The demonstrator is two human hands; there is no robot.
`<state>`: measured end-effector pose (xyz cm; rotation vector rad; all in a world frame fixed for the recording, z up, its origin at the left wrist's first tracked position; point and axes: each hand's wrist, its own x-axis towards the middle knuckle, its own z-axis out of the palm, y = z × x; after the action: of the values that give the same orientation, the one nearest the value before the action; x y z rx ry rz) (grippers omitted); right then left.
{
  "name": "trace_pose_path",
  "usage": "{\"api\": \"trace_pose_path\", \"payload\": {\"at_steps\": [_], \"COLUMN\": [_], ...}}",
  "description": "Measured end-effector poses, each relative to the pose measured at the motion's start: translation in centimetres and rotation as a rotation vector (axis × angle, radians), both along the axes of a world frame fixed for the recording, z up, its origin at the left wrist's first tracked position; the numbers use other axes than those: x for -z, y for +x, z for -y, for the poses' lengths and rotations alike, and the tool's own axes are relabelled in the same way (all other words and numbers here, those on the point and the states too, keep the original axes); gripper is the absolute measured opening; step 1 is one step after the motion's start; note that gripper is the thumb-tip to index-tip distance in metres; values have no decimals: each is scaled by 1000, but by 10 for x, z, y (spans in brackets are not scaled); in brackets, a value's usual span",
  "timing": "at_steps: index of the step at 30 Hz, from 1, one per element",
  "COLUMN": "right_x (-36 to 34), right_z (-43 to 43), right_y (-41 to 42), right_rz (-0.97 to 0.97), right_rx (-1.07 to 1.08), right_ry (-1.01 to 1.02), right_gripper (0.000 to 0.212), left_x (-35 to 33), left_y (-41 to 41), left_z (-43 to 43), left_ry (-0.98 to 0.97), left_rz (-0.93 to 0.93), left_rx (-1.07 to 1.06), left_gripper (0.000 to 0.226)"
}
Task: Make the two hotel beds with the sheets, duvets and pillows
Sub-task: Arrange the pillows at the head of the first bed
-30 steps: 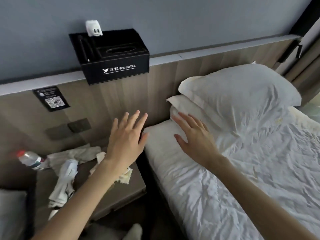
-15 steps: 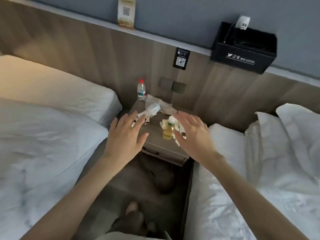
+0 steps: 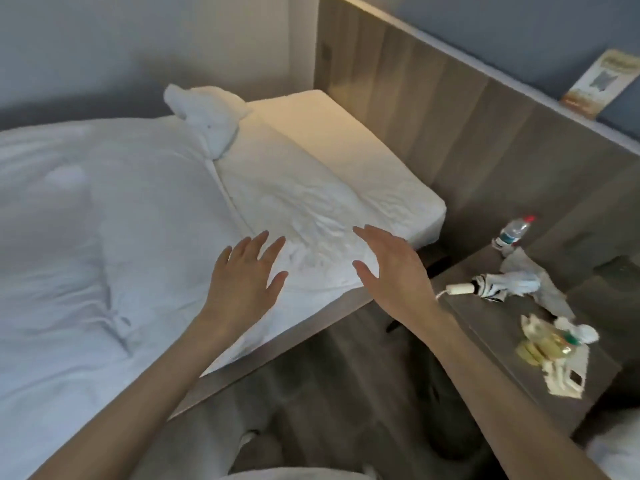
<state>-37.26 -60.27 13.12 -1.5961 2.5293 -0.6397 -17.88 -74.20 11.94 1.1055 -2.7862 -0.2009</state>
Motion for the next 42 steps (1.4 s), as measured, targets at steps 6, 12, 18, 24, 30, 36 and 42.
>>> {"api": "trace_pose_path", "payload": {"at_steps": [6,12,18,24,30,36,42], "right_x": [7,27,75,132,191,262,317], "right_z": [117,212,303,393,480,507,478], "right_y": [76,111,105,84,63,63,63], "right_rz": [66,111,300,393,480,696,837], "right_rx": [-181,-304,-334,-306,-234,-59,110], "right_ry": [49,114,135,273,356,634,674], "right_gripper": [52,54,54,61,72,117,132], "left_x": [9,31,69,120,172,248,314], "left_y": [107,173,198,194,174,173,185], "left_z": [82,141,201,267,338,375,360], "left_ry": [1,35,111,248,354,562,871], "left_rz": [-42,-45,-9,82,125,191,-138], "left_rx": [-218,-433,-627,-807,-862,-916,-1093], "left_gripper": [57,55,57,62,64,79,114]}}
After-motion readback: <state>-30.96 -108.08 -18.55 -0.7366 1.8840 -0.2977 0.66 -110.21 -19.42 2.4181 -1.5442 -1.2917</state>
